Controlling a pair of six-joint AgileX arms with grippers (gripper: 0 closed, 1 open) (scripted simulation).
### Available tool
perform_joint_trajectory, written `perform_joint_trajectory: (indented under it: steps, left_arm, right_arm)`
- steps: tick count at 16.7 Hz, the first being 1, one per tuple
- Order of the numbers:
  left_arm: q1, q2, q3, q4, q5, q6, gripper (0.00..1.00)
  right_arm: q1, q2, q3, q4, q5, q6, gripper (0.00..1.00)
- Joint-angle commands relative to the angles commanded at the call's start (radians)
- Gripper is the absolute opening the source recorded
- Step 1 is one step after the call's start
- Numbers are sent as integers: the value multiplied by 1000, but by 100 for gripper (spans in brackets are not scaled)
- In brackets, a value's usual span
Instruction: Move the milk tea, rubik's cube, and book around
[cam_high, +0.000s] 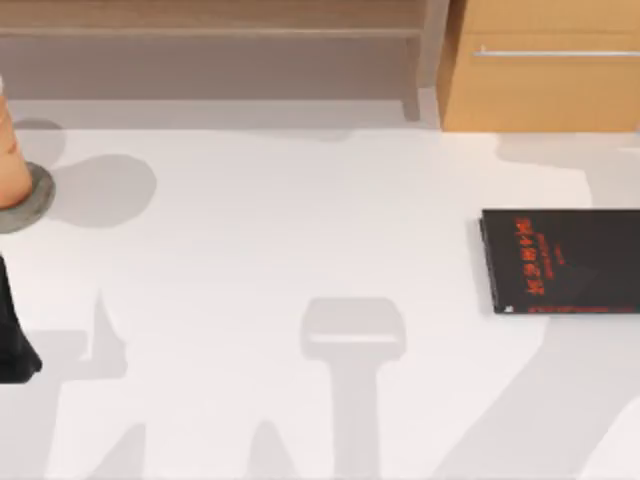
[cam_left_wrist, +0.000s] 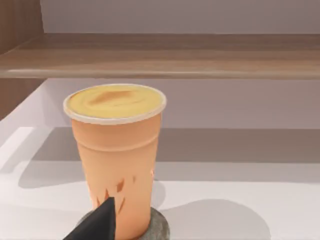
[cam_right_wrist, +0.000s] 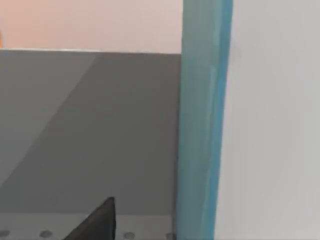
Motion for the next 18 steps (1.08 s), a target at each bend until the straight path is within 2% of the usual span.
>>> perform_joint_trajectory:
  steps: [6, 18]
  left_arm:
    - [0, 0, 0, 0, 0, 0, 100]
    - [0, 0, 0, 0, 0, 0, 100]
  right_arm:
    - [8, 32, 50, -18, 9, 0, 100]
    - [8, 32, 50, -18, 9, 0, 10]
